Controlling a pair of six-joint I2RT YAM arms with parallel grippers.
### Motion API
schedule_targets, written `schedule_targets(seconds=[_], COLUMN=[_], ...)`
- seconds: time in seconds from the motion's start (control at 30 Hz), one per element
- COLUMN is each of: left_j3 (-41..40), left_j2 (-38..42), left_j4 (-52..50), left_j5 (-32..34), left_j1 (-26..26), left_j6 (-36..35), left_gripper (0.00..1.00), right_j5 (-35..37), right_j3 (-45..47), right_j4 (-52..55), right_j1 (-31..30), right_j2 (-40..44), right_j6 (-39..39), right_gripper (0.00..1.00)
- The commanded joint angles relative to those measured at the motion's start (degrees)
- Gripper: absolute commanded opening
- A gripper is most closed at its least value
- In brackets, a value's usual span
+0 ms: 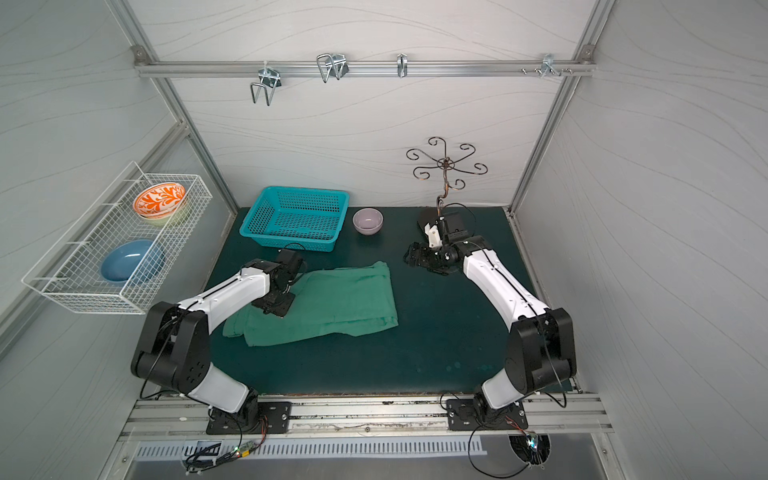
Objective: Roll up the long pants
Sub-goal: Fold the long pant at the center of the board.
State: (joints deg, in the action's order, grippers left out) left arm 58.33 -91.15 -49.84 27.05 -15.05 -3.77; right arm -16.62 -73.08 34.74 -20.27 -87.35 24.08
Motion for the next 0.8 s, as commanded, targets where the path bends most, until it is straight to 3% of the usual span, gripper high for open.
schedule_targets(seconds=[0.0, 0.17, 0.37, 0.67, 0.77], left_j3=[3.3, 2.8, 2.6, 3.2, 3.2], left_j2=[-2.5, -4.5, -6.2, -6.8, -4.9], left_j4=[1.9, 3.1, 3.8, 3.7, 3.6], left_j5=[3.4, 3.4, 4.8, 4.7, 4.8], left_j1=[0.0, 0.1, 0.2, 0.7, 0.8], left_j6=[-2.9, -3.6, -4.8, -5.3, -5.2], left_gripper=[0.51, 0.48, 0.36, 0.02, 0.0], right_j5=[-0.5, -0.4, -0.5, -1.1, -1.2], right_j3=[0.2, -0.1, -0.7, -1.2, -1.4], right_j4=[-0.1, 0.0, 0.1, 0.3, 0.3], right_j1=[0.0, 0.2, 0.4, 0.9, 1.3], right_j2=[0.9, 0.9, 0.3, 0.1, 0.0], right_j6=[-0.3, -0.3, -0.4, -0.8, -0.8], right_gripper=[0.87, 0.87, 0.87, 0.87, 0.87])
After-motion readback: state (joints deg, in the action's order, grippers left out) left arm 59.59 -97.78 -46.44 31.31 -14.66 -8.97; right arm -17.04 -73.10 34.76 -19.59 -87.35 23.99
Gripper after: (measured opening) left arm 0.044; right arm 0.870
